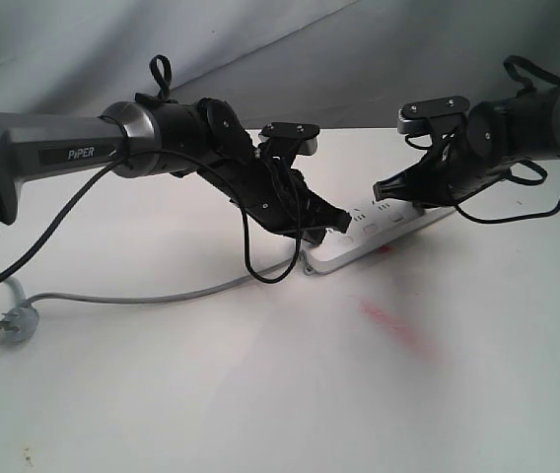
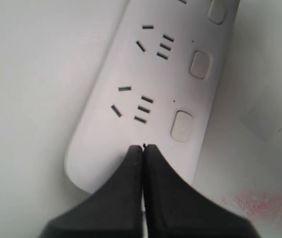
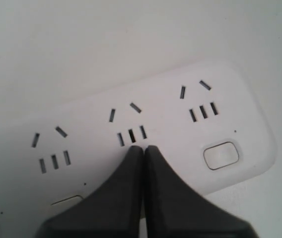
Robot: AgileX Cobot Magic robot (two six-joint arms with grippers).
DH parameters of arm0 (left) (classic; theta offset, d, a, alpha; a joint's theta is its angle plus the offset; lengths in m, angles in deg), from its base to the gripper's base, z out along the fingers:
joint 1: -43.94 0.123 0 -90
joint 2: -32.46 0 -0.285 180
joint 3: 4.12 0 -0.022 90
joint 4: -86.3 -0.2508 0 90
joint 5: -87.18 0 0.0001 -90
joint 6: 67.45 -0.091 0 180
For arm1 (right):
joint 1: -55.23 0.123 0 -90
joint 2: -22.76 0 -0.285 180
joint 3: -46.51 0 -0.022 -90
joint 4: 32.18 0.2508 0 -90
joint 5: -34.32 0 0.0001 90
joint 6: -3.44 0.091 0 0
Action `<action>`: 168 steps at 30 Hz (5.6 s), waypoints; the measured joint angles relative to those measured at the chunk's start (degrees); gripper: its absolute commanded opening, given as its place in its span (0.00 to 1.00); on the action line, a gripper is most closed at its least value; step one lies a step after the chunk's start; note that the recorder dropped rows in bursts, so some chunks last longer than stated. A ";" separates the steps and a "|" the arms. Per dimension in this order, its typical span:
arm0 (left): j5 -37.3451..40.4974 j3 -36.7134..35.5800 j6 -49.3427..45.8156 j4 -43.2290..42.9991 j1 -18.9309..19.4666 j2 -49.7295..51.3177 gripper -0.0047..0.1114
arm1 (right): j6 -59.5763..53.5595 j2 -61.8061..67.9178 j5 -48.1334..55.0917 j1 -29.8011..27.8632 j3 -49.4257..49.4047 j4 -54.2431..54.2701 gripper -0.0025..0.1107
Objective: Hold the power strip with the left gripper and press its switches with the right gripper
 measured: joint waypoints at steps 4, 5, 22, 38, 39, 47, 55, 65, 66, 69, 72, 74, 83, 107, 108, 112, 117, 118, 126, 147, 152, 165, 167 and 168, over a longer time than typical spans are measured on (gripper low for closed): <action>0.00 0.00 0.00 0.00 0.00 0.00 0.04 | 0.18 0.13 0.35 0.00 0.12 -0.50 0.02; 0.00 0.00 0.00 0.00 0.00 0.00 0.04 | 0.62 0.21 0.34 0.00 0.12 -1.01 0.02; 0.13 0.00 0.00 0.00 0.00 0.00 0.04 | 9.17 -1.13 -4.52 0.00 -3.35 -10.48 0.02; 0.13 0.00 0.00 0.00 0.00 0.00 0.04 | 5.41 -4.90 -1.86 3.64 -4.33 -5.52 0.02; 0.13 0.00 0.00 0.00 0.00 0.00 0.04 | 5.30 -4.90 -1.86 4.17 -4.33 -5.42 0.02; 0.13 0.00 0.00 0.00 0.00 0.00 0.04 | 5.13 -4.90 -1.86 5.68 -4.33 -5.42 0.02; 0.13 0.00 0.00 0.00 0.00 0.00 0.04 | 5.13 -4.90 -1.73 5.68 -4.33 -5.52 0.02; 0.13 0.00 0.00 0.00 0.00 0.00 0.04 | 5.13 -4.90 -0.39 5.68 -4.33 -6.89 0.02; 0.13 0.00 0.00 0.00 0.00 0.00 0.04 | 5.13 -4.90 -0.36 5.68 -4.33 -6.98 0.02; 0.13 0.00 0.00 0.00 0.00 0.00 0.04 | 5.13 -4.90 -0.21 5.68 -4.33 -7.11 0.02; 0.13 0.00 0.00 0.00 0.00 0.00 0.04 | 5.13 -4.90 -0.21 5.68 -4.33 -7.33 0.02; 0.13 0.00 0.00 0.00 0.00 0.00 0.04 | 5.13 -4.90 -0.21 5.68 -4.33 -7.44 0.02; 0.23 0.00 0.00 0.00 0.00 0.00 0.04 | 5.13 -3.14 -0.71 5.68 -4.33 -7.52 0.02; 0.34 0.00 0.00 0.00 0.00 0.00 0.04 | 11.78 -0.81 -1.05 5.68 -3.23 -16.31 0.02; 0.34 0.00 0.00 0.00 0.00 0.00 0.04 | 11.78 -0.68 -1.05 5.68 -3.23 -16.42 0.02; 0.34 0.00 0.00 0.00 0.00 0.00 0.04 | 11.78 -0.55 -1.14 5.68 -3.23 -16.42 0.02; 0.34 0.00 0.00 0.00 0.00 0.00 0.04 | 11.78 -0.55 -1.02 5.68 -3.23 -16.42 0.02; 0.34 0.00 0.00 0.00 0.00 0.00 0.04 | 11.78 -0.55 -1.02 5.68 -3.23 -16.42 0.02; 0.42 0.00 0.00 0.00 0.00 0.00 0.04 | 11.95 -1.02 -0.27 6.27 -3.23 -16.50 0.02; 0.80 0.00 0.00 0.00 0.00 0.00 0.04 | 14.75 -1.52 1.29 8.19 -3.23 -20.64 0.02; 0.91 0.00 0.00 0.03 0.00 0.00 0.04 | 18.01 -4.97 2.06 8.60 -4.33 -22.06 0.02; 1.02 0.00 0.37 0.03 0.00 -0.12 0.04 | 18.64 -14.70 4.37 8.60 -4.55 -21.59 0.02; 0.77 0.00 1.29 -0.08 0.00 -0.56 0.04 | 18.64 -14.80 5.39 8.60 -4.55 -21.01 0.02; -0.02 -0.51 1.87 -0.08 0.00 -1.24 0.04 | 18.64 -14.91 5.94 8.60 -4.55 -20.72 0.02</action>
